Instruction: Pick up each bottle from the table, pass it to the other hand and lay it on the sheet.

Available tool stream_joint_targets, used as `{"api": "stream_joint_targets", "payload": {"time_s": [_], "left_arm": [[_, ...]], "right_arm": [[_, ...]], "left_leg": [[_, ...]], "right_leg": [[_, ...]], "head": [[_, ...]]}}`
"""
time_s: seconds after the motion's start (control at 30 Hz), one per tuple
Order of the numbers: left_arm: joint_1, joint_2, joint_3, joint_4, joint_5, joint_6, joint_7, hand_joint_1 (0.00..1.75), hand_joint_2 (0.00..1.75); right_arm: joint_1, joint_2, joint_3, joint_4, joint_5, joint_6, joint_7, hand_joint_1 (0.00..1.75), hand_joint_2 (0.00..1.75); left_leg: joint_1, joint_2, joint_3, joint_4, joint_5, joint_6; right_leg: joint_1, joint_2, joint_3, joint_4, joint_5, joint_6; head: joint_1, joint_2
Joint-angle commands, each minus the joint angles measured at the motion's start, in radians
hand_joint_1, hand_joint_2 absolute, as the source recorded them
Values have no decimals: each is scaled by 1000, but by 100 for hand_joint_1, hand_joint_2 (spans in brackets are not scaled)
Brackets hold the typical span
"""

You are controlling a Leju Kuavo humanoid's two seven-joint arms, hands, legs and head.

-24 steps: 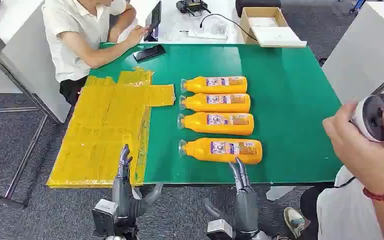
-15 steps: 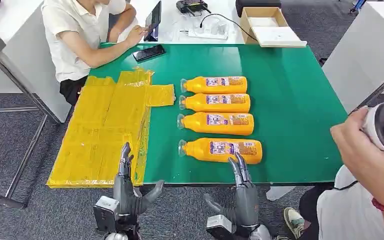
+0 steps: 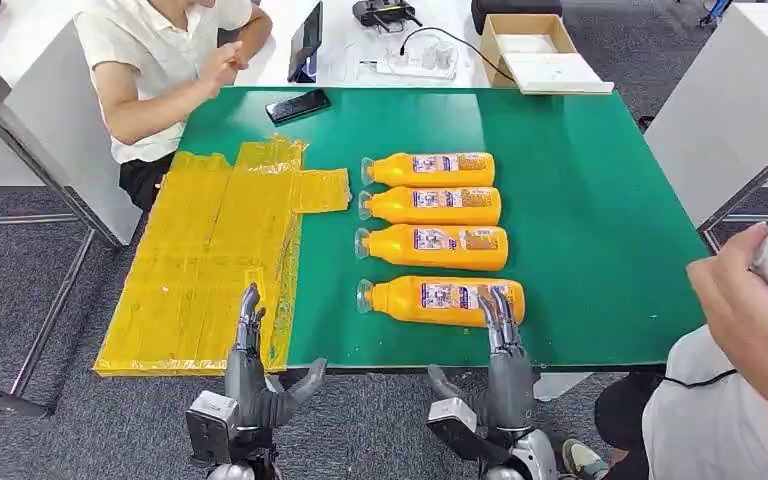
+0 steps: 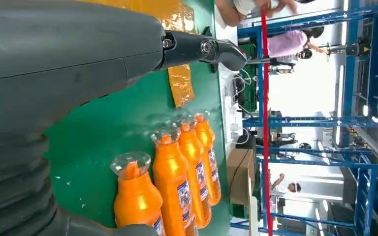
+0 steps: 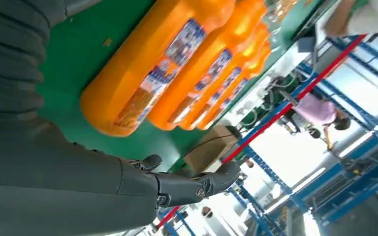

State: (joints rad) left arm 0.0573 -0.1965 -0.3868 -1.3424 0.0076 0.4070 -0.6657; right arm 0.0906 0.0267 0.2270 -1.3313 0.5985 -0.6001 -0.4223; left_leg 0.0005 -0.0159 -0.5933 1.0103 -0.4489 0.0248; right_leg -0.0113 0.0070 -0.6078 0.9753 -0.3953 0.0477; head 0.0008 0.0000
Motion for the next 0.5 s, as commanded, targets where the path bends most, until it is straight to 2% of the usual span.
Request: {"api": "stream_joint_targets", "payload": {"time_s": [0.03, 0.2, 0.27, 0.37, 0.5], "left_arm": [[-25, 18, -11, 55, -5, -15, -14, 0, 175], [-31, 19, -29, 67, -6, -34, 1, 0, 175], [-58, 16, -50, 105, 5, -70, 26, 0, 175], [-98, 5, -79, 191, 7, -97, 37, 0, 175], [-101, 3, -80, 204, 8, -96, 29, 0, 175]], "right_arm": [[-49, -10, -112, 88, 54, 8, 9, 0, 175], [-71, -44, -134, 116, 152, -15, 41, 0, 175], [-122, -77, -146, 196, 251, -55, 80, 0, 175], [-202, -106, -165, 311, 256, -63, 74, 0, 175], [-211, -108, -166, 327, 250, -67, 65, 0, 175]], "left_leg": [[0, 1, 3, -1, 0, -1], [0, 1, 5, -2, -1, -1], [0, 1, 5, -2, -1, -1], [0, 1, 4, -2, 0, -1], [-1, 2, 7, -3, 0, -1]], "right_leg": [[0, 0, 3, -1, -1, -1], [0, 0, 4, -1, -1, -1], [0, -1, 5, -2, -1, -1], [0, 0, 4, -2, 0, -1], [-1, 0, 7, -3, 0, -1]], "head": [[0, 0], [0, 0], [0, 0], [0, 0], [0, 0]]}}
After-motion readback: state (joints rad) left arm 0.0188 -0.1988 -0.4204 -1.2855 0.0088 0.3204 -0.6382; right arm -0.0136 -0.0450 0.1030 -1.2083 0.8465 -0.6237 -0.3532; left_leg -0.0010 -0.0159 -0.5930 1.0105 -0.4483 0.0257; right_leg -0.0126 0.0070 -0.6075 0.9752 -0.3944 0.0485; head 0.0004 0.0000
